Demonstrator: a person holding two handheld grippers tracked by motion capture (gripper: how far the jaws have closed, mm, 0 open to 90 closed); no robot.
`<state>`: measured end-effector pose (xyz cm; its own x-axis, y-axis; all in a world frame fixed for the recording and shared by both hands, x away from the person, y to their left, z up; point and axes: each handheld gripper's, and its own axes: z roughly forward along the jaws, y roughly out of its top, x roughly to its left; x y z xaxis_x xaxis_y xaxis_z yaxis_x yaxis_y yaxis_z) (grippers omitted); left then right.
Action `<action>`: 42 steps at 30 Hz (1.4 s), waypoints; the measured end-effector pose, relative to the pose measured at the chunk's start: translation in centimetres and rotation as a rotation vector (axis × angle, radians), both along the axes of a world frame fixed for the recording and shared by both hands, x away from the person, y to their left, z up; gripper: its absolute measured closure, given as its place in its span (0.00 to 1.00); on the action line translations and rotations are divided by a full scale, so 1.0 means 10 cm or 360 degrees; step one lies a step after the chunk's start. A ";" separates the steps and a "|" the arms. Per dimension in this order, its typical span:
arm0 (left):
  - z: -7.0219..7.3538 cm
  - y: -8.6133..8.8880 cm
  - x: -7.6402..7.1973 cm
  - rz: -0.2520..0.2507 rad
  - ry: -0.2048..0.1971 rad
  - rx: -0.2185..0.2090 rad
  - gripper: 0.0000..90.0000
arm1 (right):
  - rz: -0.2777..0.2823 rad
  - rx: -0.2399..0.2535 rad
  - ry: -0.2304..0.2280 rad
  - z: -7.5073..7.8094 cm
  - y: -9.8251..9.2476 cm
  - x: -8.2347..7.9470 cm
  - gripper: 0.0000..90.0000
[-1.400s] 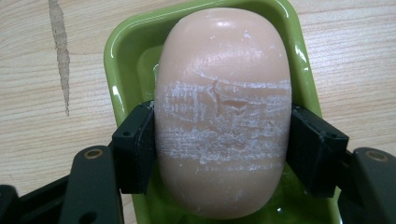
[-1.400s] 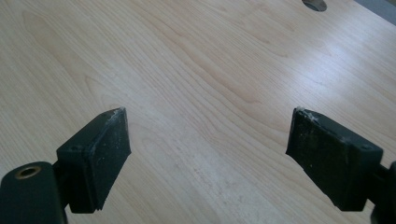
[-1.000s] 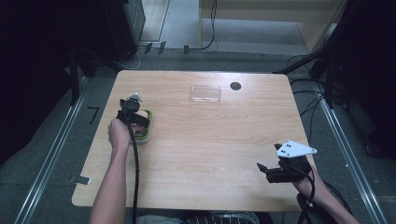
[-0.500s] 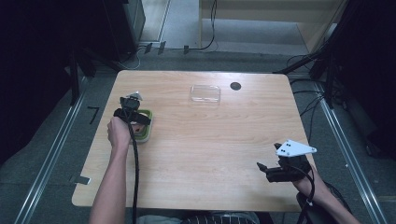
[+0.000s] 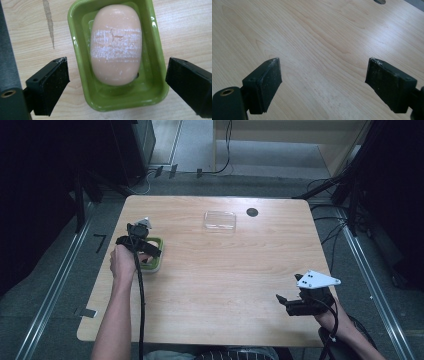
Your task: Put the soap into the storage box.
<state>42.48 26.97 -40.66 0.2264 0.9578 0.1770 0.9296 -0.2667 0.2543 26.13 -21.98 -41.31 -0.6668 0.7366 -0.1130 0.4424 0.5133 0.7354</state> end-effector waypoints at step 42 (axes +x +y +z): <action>0.18 -0.34 -0.73 -0.0346 0.0268 0.0046 0.00 | 0.0010 0.0000 -0.0020 0.01 0.01 -0.02 0.15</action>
<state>35.22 23.55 -38.85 0.4545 0.8787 0.1459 0.8784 -0.4693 0.0904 25.92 -21.87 -41.20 -0.6698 0.7326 -0.1212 0.4302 0.5159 0.7408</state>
